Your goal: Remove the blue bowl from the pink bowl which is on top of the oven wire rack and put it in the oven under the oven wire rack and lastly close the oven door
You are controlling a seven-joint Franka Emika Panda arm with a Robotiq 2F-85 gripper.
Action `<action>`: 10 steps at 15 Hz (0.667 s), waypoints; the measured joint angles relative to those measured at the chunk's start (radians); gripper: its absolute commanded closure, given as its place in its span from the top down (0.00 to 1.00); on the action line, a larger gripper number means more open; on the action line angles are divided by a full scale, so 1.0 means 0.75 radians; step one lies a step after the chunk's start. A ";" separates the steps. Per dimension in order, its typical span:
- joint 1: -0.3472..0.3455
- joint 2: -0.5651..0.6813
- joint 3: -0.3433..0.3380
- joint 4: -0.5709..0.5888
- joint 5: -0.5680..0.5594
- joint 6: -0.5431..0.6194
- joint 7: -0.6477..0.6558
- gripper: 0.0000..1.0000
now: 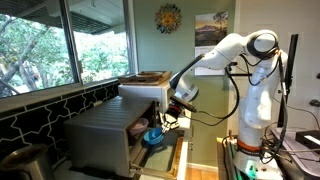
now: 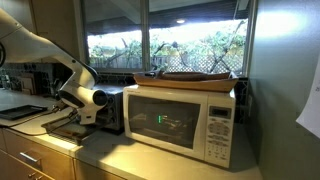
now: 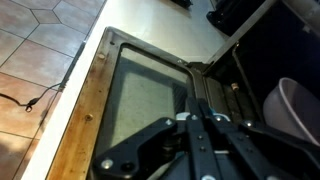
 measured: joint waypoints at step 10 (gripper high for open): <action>0.034 0.039 0.022 0.017 0.105 -0.004 -0.112 0.01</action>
